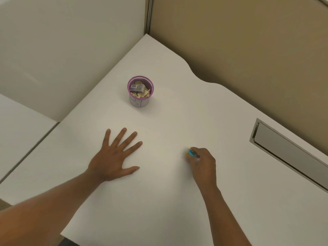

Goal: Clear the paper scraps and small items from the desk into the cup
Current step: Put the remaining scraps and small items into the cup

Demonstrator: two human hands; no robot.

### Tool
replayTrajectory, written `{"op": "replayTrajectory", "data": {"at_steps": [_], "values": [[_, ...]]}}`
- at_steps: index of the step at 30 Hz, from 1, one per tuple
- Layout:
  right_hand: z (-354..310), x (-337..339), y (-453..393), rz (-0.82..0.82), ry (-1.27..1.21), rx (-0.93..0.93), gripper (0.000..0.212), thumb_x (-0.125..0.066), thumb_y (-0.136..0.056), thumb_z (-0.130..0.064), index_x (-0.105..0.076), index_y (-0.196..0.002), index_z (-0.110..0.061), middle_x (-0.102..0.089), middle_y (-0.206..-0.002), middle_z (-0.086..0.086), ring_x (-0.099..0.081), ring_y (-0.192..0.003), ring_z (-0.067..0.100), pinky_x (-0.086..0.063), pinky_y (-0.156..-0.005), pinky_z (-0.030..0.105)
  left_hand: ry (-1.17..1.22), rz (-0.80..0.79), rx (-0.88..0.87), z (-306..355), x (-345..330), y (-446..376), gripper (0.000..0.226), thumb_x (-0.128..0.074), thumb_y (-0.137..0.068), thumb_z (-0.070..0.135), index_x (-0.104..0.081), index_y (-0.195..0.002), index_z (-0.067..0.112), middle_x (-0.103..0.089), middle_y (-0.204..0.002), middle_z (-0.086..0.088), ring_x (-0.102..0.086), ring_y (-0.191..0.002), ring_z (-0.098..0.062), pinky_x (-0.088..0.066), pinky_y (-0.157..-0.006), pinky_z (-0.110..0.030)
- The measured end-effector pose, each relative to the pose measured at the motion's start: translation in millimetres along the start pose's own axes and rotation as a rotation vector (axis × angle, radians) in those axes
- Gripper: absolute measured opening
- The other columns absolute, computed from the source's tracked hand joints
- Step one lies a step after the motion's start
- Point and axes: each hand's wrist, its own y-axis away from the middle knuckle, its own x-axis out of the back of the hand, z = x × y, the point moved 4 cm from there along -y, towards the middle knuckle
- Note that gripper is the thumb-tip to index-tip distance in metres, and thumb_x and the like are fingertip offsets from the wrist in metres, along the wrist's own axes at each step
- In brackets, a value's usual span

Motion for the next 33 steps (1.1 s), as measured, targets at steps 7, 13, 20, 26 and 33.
{"op": "replayTrajectory", "data": {"at_steps": [7, 13, 20, 26, 33], "values": [[-166.7, -17.7, -59.3, -0.016, 0.025, 0.387, 0.022, -0.069, -0.094, -0.044, -0.066, -0.111, -0.03, -0.071, -0.102, -0.014, -0.065, -0.083, 0.009, -0.052, -0.072, 0.02, 0.027, 0.036, 0.0, 3.5, 8.1, -0.9, 0.088, -0.044, -0.097, 0.084, -0.033, -0.17, 0.036, -0.023, -0.182, -0.001, -0.018, -0.169, -0.038, -0.016, -0.127, -0.079], [-249.1, -40.6, -113.6, -0.033, 0.257, 0.589, 0.027, -0.069, -0.094, -0.032, -0.073, -0.119, -0.026, -0.075, -0.11, -0.001, -0.064, -0.104, 0.022, -0.056, -0.083, 0.038, 0.037, 0.029, 0.001, 3.8, 6.8, -1.2, 0.088, -0.044, -0.098, 0.084, -0.031, -0.171, 0.036, -0.021, -0.183, 0.0, -0.016, -0.17, -0.038, -0.017, -0.127, -0.079], [-254.0, -67.7, -128.5, -0.137, 0.515, 0.661, 0.026, -0.062, -0.1, -0.028, -0.077, -0.119, -0.022, -0.07, -0.116, 0.006, -0.055, -0.11, 0.029, -0.052, -0.09, 0.042, 0.054, 0.022, 0.0, 2.5, 2.6, -0.8, 0.089, -0.042, -0.098, 0.084, -0.029, -0.171, 0.035, -0.018, -0.184, -0.001, -0.014, -0.17, -0.039, -0.016, -0.127, -0.08], [-259.0, -62.0, -123.7, -0.121, 0.586, 0.684, 0.03, -0.054, -0.105, -0.027, -0.071, -0.128, -0.021, -0.06, -0.123, 0.006, -0.052, -0.113, 0.029, -0.049, -0.094, 0.042, 0.072, 0.015, -0.001, 2.3, 2.5, -1.6, 0.088, -0.042, -0.098, 0.084, -0.031, -0.171, 0.036, -0.019, -0.183, -0.001, -0.015, -0.17, -0.039, -0.016, -0.127, -0.081], [-253.5, -26.3, -96.8, 0.008, 0.417, 0.601, 0.028, -0.063, -0.097, -0.014, -0.07, -0.124, -0.018, -0.061, -0.106, 0.002, -0.056, -0.103, 0.024, -0.049, -0.078, 0.026, 0.086, -0.042, -0.014, 2.9, 8.3, -3.5, 0.087, -0.043, -0.098, 0.084, -0.032, -0.17, 0.037, -0.019, -0.183, 0.0, -0.016, -0.17, -0.038, -0.014, -0.127, -0.081]]}}
